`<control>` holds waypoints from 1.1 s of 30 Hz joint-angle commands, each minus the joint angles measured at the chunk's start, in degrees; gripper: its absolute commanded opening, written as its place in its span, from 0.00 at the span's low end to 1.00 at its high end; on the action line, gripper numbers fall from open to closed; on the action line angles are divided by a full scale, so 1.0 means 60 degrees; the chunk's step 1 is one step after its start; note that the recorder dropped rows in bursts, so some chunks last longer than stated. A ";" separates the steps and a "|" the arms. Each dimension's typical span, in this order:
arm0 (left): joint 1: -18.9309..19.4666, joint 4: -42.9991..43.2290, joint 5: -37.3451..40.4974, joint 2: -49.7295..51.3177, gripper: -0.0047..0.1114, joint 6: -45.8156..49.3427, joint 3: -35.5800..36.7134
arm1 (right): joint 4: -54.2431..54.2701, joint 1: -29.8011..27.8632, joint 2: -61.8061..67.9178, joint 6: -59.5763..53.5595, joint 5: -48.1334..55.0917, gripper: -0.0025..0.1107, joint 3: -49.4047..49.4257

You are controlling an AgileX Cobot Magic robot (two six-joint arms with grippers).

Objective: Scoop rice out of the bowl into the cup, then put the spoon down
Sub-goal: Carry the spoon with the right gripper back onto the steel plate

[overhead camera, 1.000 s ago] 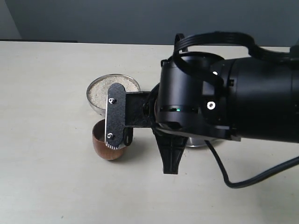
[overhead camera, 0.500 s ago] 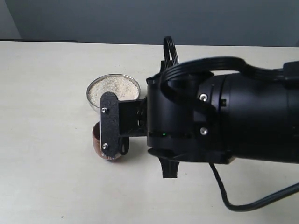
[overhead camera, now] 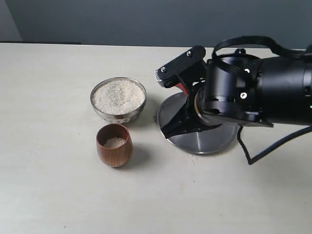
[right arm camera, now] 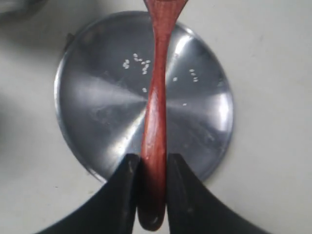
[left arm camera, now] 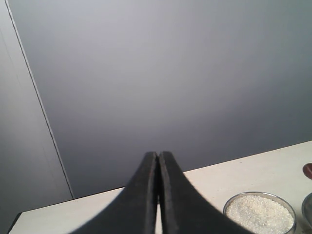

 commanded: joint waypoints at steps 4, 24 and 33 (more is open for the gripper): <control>0.0035 -0.0019 -0.0038 0.0008 0.04 -0.0002 -0.0042 | 0.0470 -0.1223 0.0193 0.1048 -0.2954 0.02 0.1149; 0.0035 -0.0019 -0.0038 0.0008 0.04 -0.0002 -0.0042 | -0.0151 -0.1815 0.2167 0.2426 -0.3971 0.02 0.1266; 0.0035 -0.0019 -0.0038 0.0008 0.04 -0.0002 -0.0042 | -0.0941 -0.1917 0.2183 0.3140 -0.3787 0.07 0.1266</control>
